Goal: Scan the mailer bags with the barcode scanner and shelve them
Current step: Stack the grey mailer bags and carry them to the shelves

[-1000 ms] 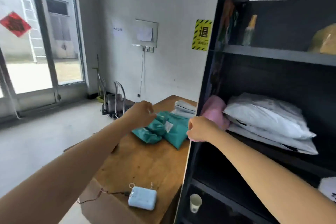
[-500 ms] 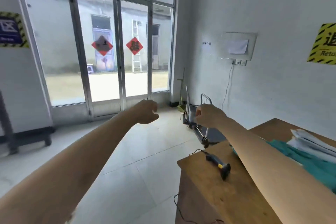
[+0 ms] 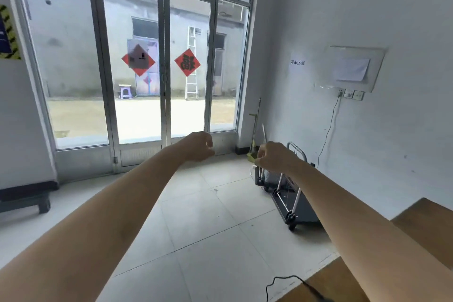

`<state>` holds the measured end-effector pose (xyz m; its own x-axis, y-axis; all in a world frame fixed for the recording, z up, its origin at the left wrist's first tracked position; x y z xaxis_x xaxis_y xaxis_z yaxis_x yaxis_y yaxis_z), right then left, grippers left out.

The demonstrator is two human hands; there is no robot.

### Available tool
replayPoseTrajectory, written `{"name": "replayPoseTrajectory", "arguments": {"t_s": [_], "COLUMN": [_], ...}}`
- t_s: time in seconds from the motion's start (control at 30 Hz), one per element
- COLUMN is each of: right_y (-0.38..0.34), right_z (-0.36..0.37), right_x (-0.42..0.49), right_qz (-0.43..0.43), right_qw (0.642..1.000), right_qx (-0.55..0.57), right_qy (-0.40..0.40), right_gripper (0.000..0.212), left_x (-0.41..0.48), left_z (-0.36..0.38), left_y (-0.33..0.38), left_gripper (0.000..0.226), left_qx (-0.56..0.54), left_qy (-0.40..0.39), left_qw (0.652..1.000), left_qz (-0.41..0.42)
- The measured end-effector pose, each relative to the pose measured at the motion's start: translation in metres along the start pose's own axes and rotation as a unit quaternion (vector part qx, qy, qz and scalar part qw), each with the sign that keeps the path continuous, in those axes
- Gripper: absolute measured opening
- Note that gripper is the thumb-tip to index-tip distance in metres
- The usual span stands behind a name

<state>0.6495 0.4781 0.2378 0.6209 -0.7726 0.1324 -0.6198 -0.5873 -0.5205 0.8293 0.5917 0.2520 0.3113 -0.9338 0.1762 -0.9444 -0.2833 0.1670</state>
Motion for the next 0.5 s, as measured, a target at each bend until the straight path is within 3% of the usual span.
{"name": "replayPoseTrajectory", "arguments": {"t_s": [0.2, 0.5], "right_y": [0.046, 0.161], "right_z": [0.001, -0.014], "right_x": [0.123, 0.300], "right_qz": [0.033, 0.157], "right_qw": [0.999, 0.984], "right_qx": [0.002, 0.002], "right_qy": [0.009, 0.084], "right_gripper": [0.009, 0.017], "left_x": [0.149, 0.407], "left_z": [0.039, 0.104], "left_y": [-0.018, -0.004], "left_gripper": [0.032, 0.033], "left_qx": [0.008, 0.017], "left_qy": [-0.021, -0.050], "left_qw": [0.999, 0.983], "left_qz": [0.036, 0.175]}}
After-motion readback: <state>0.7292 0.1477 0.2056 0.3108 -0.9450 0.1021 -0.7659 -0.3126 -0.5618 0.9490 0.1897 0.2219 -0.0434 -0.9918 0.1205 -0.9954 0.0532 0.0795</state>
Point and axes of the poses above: each hand's wrist, its own x-axis towards the middle knuckle, its own z-axis out of the palm, y = z × x, the point moved 3 cm from there along x, towards the middle knuckle, and after that the axes turned 12 degrees about x, right-handed, at the moved point
